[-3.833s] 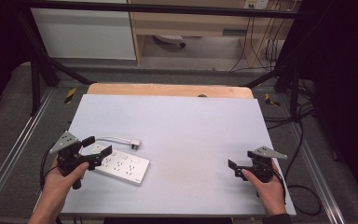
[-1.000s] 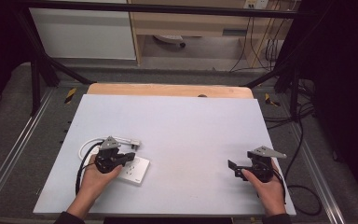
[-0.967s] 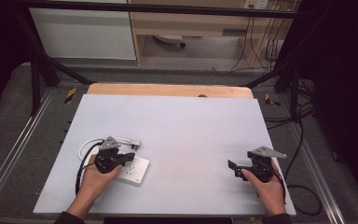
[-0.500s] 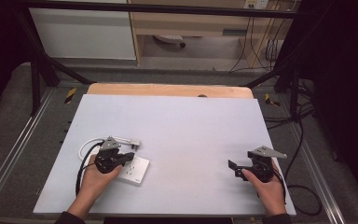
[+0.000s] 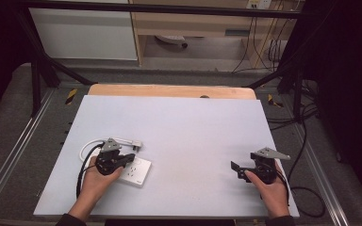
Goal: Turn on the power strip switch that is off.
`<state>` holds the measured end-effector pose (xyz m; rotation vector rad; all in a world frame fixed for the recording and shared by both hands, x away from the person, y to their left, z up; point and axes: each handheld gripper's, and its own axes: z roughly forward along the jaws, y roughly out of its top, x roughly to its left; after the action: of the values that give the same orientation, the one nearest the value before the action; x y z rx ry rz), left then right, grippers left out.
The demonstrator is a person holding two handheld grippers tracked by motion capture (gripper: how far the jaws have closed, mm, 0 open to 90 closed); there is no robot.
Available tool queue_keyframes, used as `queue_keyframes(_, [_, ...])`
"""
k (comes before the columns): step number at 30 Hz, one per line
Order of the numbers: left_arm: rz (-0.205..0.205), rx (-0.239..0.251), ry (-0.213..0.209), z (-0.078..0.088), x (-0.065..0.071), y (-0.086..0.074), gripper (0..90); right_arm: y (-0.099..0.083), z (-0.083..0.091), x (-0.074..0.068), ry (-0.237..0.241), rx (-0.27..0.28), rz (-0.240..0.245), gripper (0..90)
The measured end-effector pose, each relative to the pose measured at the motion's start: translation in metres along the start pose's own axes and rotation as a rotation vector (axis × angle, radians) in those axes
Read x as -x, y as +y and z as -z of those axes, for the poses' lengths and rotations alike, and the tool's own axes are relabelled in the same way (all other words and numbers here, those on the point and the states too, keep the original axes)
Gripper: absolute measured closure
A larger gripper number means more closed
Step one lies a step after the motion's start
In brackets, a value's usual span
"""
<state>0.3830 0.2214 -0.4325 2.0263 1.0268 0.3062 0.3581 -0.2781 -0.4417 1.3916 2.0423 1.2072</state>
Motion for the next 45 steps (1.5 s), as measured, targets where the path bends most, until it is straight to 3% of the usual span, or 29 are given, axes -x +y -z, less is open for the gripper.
queue_keyframes(4, [-0.026,-0.005,0.017,-0.0003,0.0024,0.001,90.0,0.0,-0.0001,-0.0002,0.0,-0.002,-0.003,5.7])
queue_keyframes(13, [-0.015,0.001,0.005,-0.0008,0.0008,0.0003,90.0,0.0,-0.0013,0.0004,0.0,-0.009,-0.002,5.7])
queue_keyframes(31, [-0.039,-0.008,0.028,-0.0025,0.0024,-0.0004,90.0,-0.0001,-0.0013,0.0,0.0,-0.01,-0.004,5.7])
queue_keyframes(45, [-0.029,0.006,0.031,-0.0039,0.0023,-0.0007,90.0,-0.0004,-0.0016,0.0005,-0.002,-0.012,-0.006,5.7])
